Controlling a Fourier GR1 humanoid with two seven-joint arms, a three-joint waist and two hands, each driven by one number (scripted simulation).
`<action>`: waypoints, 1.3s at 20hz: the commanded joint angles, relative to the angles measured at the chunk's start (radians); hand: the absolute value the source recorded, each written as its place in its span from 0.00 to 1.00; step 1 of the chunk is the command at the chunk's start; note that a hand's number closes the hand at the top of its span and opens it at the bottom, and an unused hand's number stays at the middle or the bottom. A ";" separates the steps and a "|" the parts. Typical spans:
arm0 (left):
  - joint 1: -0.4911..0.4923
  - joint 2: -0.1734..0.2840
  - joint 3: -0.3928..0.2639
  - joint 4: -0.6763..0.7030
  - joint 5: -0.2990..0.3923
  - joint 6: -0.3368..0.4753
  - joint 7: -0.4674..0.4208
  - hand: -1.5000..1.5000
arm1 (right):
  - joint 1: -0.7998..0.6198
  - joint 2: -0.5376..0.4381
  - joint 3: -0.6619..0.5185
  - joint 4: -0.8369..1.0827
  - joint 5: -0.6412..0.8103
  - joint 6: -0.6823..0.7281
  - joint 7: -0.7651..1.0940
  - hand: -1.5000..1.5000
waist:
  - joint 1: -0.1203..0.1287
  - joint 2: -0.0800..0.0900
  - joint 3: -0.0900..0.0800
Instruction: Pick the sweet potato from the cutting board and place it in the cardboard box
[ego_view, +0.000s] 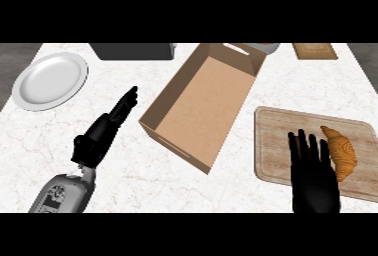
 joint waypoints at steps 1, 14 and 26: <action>-0.002 -0.024 0.029 0.017 -0.029 -0.024 -0.021 0.50 | -0.061 0.025 -0.047 0.066 -0.005 0.037 -0.029 0.00 | 0.001 0.000 0.000; -0.013 -0.071 0.061 -0.004 -0.070 -0.063 0.027 0.50 | -0.062 0.072 -0.082 0.222 0.028 -0.034 -0.051 0.00 | 0.001 0.001 0.000; 0.045 -0.073 0.065 -0.048 -0.098 -0.078 0.000 0.50 | -0.123 0.032 -0.161 0.343 0.056 -0.042 -0.060 0.00 | 0.007 0.001 0.000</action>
